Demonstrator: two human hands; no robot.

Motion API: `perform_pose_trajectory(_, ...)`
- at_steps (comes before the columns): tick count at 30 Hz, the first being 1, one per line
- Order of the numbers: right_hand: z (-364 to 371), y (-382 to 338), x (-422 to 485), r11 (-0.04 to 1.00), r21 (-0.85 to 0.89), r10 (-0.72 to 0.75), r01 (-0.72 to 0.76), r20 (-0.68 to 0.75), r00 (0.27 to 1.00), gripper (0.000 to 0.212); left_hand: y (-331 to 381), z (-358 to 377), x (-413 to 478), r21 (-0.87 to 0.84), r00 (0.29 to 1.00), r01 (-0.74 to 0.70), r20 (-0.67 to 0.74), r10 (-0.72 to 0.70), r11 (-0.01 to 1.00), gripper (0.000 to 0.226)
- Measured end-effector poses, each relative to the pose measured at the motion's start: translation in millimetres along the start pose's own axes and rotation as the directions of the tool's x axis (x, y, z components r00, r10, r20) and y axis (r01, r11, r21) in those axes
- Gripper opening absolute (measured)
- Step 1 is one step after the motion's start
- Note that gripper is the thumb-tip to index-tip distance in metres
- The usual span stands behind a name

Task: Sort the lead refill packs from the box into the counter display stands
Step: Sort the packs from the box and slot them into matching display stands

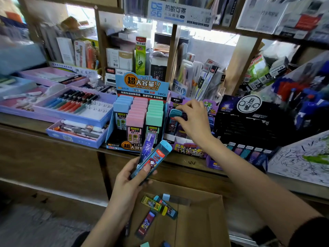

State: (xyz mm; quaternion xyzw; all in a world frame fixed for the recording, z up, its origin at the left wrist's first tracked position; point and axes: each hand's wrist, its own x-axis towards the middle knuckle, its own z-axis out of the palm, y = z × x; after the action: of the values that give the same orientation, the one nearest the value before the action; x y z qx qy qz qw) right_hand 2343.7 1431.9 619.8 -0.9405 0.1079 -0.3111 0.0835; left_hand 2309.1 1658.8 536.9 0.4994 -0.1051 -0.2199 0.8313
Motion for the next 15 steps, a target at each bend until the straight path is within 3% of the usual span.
perform_pose_trajectory(3, -10.7, -6.4, 0.6, 0.998, 0.053, 0.016, -0.017, 0.012, 1.0, 0.041, 0.0, 1.1, 1.6, -0.004, 1.0, -0.004, -0.005, 0.004, 1.0, 0.036)
perform_pose_trajectory(6, -28.1, -18.3, -13.3, 0.953, 0.303, 0.007, 0.0, -0.021, 1.0, 0.026, 1.7, 2.7, 4.0, -0.016, 1.0, -0.015, 0.0, 0.015, 1.0, 0.041)
perform_pose_trajectory(8, -37.6, -26.2, -29.8, 0.865, 0.498, -0.009, -0.064, 0.143, 0.99, 0.02, 2.5, 4.7, 6.5, -0.02, 1.0, -0.025, 0.002, 0.025, 1.0, 0.041)
perform_pose_trajectory(11, -41.4, -30.4, -48.7, 0.787, 0.569, -0.039, -0.239, 0.432, 0.901, 0.018, 1.5, 8.8, 11.2, 0.003, 0.999, -0.029, 0.027, 0.029, 1.0, 0.039)
perform_pose_trajectory(15, -47.0, -23.6, -43.3, 0.702, 0.635, 0.037, -0.322, 0.419, 0.907, 0.013, 3.7, 10.7, 12.5, 0.125, 0.998, -0.042, 0.056, 0.035, 0.991, 0.03)
